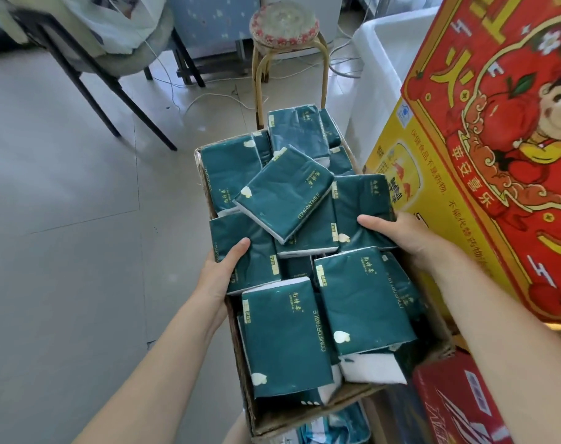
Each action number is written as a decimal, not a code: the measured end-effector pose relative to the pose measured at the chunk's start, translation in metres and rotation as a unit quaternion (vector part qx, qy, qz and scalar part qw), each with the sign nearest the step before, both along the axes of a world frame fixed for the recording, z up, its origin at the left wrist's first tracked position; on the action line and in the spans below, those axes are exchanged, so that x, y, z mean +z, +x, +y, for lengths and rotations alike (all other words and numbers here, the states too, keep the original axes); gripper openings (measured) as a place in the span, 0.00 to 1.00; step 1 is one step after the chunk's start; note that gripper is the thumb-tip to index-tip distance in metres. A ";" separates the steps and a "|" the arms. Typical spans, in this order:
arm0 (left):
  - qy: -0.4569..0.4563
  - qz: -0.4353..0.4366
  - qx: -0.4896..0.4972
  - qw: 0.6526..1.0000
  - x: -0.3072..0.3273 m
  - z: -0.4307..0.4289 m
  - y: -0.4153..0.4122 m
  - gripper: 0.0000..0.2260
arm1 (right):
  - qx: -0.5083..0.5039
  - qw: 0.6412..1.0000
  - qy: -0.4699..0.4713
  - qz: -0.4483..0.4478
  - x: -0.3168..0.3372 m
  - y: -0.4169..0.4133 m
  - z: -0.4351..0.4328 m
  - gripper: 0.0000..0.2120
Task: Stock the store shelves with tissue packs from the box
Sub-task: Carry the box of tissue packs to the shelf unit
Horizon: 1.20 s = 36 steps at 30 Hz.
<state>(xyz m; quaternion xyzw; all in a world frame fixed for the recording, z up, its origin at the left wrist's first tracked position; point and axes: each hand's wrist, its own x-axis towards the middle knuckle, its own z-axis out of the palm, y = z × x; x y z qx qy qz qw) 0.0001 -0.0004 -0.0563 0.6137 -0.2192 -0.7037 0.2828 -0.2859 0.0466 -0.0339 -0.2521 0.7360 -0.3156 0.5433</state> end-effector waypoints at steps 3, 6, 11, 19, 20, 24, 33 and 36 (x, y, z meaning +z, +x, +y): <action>-0.010 -0.003 0.011 1.000 0.013 0.009 0.018 0.21 | 0.008 1.000 -0.019 -0.016 0.014 0.021 0.006 0.14; -0.026 -0.005 0.029 0.999 0.029 0.022 0.042 0.26 | 0.027 0.999 -0.023 -0.015 0.031 0.046 0.012 0.11; -0.045 0.005 0.053 0.998 0.065 0.048 0.087 0.33 | 0.069 0.996 -0.051 -0.022 0.070 0.089 0.020 0.12; -0.074 0.002 0.149 0.986 0.153 0.101 0.181 0.24 | 0.150 0.984 -0.092 -0.033 0.150 0.184 0.030 0.11; -0.079 0.001 0.159 0.984 0.165 0.107 0.195 0.22 | 0.159 0.982 -0.093 -0.044 0.160 0.198 0.029 0.12; -0.105 0.003 0.196 0.975 0.212 0.130 0.252 0.20 | 0.215 0.971 -0.098 -0.038 0.196 0.257 0.023 0.17; -0.148 -0.023 0.282 0.948 0.261 0.160 0.400 0.23 | 0.329 0.937 -0.114 -0.040 0.255 0.426 -0.013 0.20; -0.147 -0.030 0.306 0.940 0.269 0.161 0.458 0.22 | 0.360 0.924 -0.116 -0.053 0.266 0.493 -0.027 0.17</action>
